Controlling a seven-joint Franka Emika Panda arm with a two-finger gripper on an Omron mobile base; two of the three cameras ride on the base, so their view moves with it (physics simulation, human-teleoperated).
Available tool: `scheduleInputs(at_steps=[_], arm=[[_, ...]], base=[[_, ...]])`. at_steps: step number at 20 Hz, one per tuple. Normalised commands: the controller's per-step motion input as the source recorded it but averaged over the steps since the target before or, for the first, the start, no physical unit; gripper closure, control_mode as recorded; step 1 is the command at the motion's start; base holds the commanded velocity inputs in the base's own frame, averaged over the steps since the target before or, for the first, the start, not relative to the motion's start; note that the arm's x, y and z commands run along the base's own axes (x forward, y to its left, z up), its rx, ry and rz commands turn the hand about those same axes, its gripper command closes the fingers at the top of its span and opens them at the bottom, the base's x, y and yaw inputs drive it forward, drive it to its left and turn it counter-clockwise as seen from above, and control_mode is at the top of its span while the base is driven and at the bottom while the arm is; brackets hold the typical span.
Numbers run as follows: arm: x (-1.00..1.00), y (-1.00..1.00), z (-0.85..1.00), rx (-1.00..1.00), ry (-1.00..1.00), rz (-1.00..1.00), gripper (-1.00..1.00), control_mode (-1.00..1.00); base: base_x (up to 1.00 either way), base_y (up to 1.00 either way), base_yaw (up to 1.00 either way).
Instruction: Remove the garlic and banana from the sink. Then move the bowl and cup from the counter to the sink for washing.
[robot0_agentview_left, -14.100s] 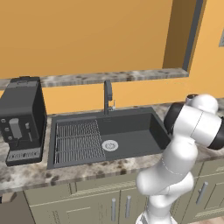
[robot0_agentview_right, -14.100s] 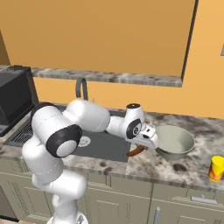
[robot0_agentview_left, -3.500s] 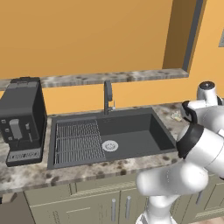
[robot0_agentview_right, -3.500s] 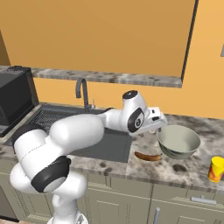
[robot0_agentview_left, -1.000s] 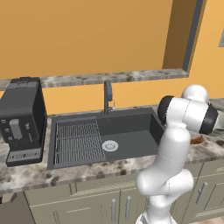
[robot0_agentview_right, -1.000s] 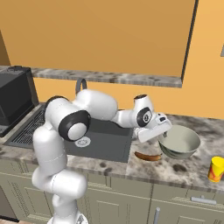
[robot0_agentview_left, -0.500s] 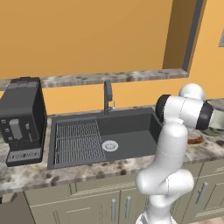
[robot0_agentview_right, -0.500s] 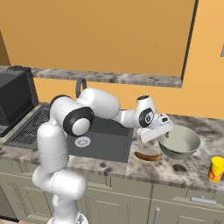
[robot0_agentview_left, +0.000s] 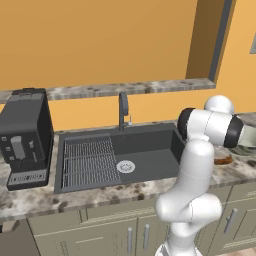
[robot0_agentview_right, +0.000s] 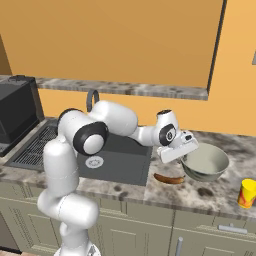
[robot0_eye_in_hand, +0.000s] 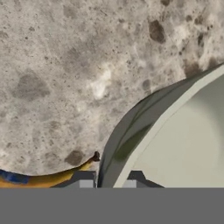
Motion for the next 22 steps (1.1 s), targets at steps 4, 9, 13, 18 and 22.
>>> scheduleInputs(at_steps=[4, 9, 13, 18, 22], arm=[[0.00, 0.00, -0.03, 0.00, 0.00, 0.00, 1.00, -1.00], [-0.08, 0.03, 0.09, 0.00, -0.04, 0.00, 1.00, -1.00], [-0.09, 0.02, 0.29, 0.00, -0.08, 0.00, 1.00, -1.00], [-0.13, 0.08, 0.33, 0.00, -0.09, 0.00, 1.00, -1.00], [-0.13, 0.14, 0.33, 0.00, -0.05, 0.01, 1.00, -1.00]], base=[[0.00, 0.00, 0.00], [0.00, 0.00, 0.00], [0.00, 0.00, 0.00], [0.00, 0.00, 0.00], [0.00, 0.00, 0.00]])
